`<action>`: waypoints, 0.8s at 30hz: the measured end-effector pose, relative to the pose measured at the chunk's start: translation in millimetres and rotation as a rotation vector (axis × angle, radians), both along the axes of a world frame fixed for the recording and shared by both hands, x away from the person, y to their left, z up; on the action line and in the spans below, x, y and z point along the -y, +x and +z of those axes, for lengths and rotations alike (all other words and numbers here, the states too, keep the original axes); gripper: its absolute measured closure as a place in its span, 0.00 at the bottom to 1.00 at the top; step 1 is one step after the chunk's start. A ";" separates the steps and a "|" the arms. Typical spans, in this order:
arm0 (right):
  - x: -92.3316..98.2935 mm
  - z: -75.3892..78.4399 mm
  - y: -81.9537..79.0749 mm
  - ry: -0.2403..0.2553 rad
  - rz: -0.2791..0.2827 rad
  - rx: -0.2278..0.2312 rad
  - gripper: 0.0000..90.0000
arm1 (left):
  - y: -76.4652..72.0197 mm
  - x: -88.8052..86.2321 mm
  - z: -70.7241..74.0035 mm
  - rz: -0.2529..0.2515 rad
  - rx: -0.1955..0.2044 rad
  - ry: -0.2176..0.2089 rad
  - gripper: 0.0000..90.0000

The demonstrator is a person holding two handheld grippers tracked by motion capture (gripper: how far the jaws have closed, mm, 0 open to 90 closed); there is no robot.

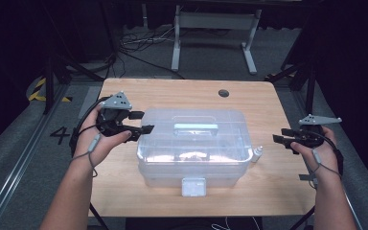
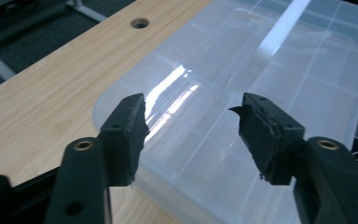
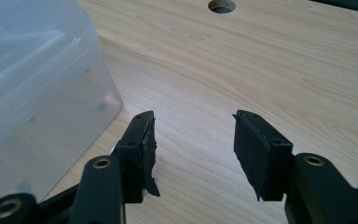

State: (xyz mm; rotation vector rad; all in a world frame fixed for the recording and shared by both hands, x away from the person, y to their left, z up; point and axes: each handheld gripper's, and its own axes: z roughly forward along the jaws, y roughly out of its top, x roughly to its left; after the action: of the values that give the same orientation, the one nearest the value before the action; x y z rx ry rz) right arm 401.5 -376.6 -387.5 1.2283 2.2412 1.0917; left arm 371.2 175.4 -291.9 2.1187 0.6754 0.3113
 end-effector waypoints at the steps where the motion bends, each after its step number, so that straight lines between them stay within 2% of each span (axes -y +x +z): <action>1: 0.0 0.4 -0.2 0.000 0.001 0.002 0.55 | 0.7 3.5 0.9 -0.008 0.001 -0.002 0.48; 7: -0.3 1.2 -0.7 0.012 0.006 0.002 0.55 | 3.3 17.1 4.5 -0.057 -0.011 0.004 0.47; 10: 0.9 1.9 -1.2 0.025 0.001 0.003 0.55 | 5.5 25.6 5.7 -0.085 -0.054 0.018 0.42; 11: 1.4 2.3 -1.5 0.037 -0.002 -0.001 0.55 | 6.3 28.5 4.9 -0.098 -0.057 0.021 0.37; 14: 2.3 2.9 -2.0 0.068 -0.001 -0.010 0.55 | 8.6 39.7 1.4 -0.137 -0.071 -0.012 0.33; 17: 2.2 2.9 -2.1 0.069 -0.001 -0.016 0.56 | 10.1 49.9 -1.5 -0.152 -0.078 -0.006 0.32; 21: 1.8 2.9 -2.2 0.073 0.004 -0.020 0.56 | 14.0 60.0 -4.9 -0.172 -0.077 0.042 0.37; 22: 1.8 2.9 -2.2 0.073 0.004 -0.020 0.56 | 14.0 60.0 -4.9 -0.172 -0.077 0.042 0.38; 24: 1.8 3.0 -2.2 0.073 0.008 -0.018 0.57 | 16.9 67.7 -8.8 -0.181 -0.086 0.081 0.42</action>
State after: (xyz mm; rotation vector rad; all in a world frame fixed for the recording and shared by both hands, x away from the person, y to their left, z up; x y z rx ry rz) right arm 399.3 -378.4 -384.6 1.2635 2.2399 1.1799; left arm 388.1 107.7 -300.7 2.2623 0.5227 0.1511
